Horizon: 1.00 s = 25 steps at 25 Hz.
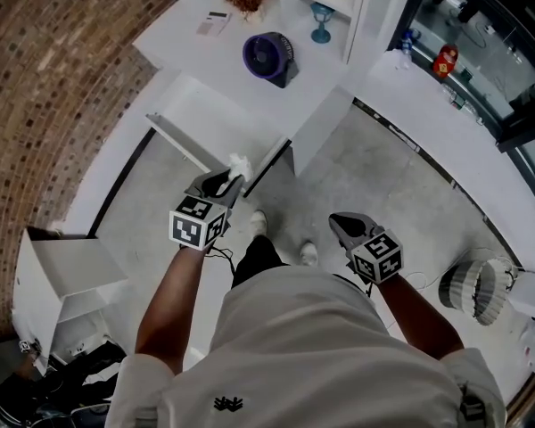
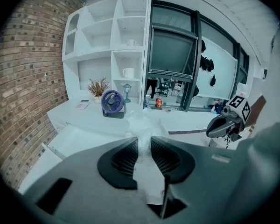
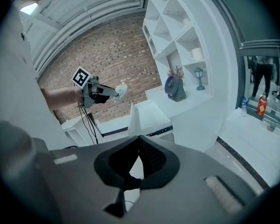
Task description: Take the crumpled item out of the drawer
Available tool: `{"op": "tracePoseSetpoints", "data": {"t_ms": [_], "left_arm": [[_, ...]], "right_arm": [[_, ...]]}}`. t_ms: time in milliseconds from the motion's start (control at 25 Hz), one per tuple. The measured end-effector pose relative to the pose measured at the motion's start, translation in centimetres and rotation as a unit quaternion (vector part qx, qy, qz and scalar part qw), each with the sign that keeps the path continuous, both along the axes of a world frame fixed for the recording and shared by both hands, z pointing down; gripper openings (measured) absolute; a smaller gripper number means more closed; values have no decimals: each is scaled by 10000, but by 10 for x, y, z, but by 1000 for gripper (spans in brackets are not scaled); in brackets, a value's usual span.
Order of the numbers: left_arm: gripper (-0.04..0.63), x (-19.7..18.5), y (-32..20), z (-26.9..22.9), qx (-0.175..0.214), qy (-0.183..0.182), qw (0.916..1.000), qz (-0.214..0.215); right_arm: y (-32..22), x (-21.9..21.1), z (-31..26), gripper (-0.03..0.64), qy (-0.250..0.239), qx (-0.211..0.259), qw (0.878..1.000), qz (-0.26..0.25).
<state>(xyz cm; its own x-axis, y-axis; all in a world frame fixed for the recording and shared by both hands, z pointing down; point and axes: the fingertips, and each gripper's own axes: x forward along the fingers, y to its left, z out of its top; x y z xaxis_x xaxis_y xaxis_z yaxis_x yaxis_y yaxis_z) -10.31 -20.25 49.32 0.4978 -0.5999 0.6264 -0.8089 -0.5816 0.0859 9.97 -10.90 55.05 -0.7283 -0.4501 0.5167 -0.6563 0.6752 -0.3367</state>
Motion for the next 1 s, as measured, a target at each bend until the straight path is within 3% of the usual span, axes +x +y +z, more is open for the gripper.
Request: {"op": "tracePoseSetpoints", "data": {"t_ms": [480, 1000], "left_arm": [[92, 29, 46, -27, 176, 95, 9998, 80], [91, 30, 68, -34, 220, 180, 9996, 65]], "right_arm": [[18, 9, -6, 12, -58, 72, 9999, -125], [25, 3, -9, 11, 8, 180, 9995, -265]]}}
